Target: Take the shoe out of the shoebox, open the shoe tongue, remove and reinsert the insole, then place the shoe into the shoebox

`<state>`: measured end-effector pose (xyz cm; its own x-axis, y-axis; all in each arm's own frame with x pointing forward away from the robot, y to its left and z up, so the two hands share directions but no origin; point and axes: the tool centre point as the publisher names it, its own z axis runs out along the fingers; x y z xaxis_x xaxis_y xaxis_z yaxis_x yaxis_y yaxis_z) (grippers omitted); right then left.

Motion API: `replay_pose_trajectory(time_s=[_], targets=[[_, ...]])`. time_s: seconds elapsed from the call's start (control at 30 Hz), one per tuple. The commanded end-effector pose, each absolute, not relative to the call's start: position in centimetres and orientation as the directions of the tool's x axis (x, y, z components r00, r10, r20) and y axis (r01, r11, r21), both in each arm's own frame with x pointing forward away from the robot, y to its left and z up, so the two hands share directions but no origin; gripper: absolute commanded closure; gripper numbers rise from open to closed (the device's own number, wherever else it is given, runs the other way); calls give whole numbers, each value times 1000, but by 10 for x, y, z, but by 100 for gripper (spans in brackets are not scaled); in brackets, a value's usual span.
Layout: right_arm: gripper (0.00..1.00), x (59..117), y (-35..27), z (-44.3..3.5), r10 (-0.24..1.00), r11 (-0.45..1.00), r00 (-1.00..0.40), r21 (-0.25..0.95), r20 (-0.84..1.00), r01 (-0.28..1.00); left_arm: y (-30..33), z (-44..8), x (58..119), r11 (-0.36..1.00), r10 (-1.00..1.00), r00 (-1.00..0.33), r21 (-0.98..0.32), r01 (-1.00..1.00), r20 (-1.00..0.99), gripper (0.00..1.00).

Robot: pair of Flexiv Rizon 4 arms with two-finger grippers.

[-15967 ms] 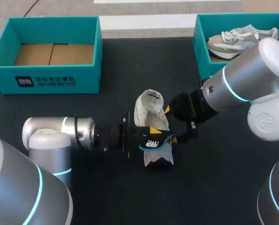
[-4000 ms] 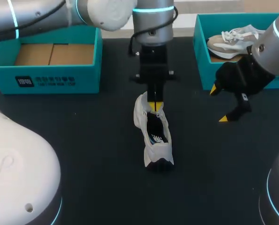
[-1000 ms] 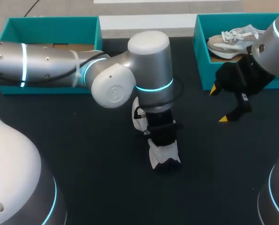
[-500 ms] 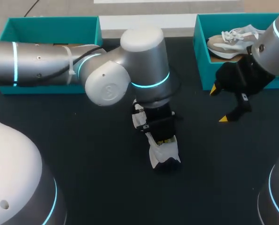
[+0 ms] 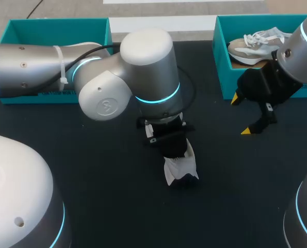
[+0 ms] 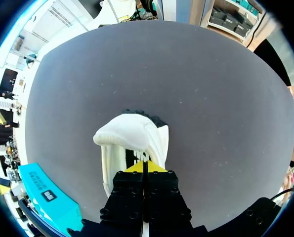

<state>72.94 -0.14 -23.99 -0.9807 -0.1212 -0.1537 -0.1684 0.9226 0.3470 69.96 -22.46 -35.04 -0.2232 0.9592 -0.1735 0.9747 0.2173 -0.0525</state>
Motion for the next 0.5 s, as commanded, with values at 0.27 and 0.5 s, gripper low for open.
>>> replay_pose_trajectory(time_s=[0.27, 0.5], targets=[[0, 729, -1, -241, -120, 924, -981, 344, -155, -168, -227, -348, 699, 195, 971, -167, 162, 967, -173, 100], [0, 729, -1, -241, -120, 924, -981, 344, -155, -168, -227, -345, 719, 256, 958, -210, 252, 933, -196, 100]])
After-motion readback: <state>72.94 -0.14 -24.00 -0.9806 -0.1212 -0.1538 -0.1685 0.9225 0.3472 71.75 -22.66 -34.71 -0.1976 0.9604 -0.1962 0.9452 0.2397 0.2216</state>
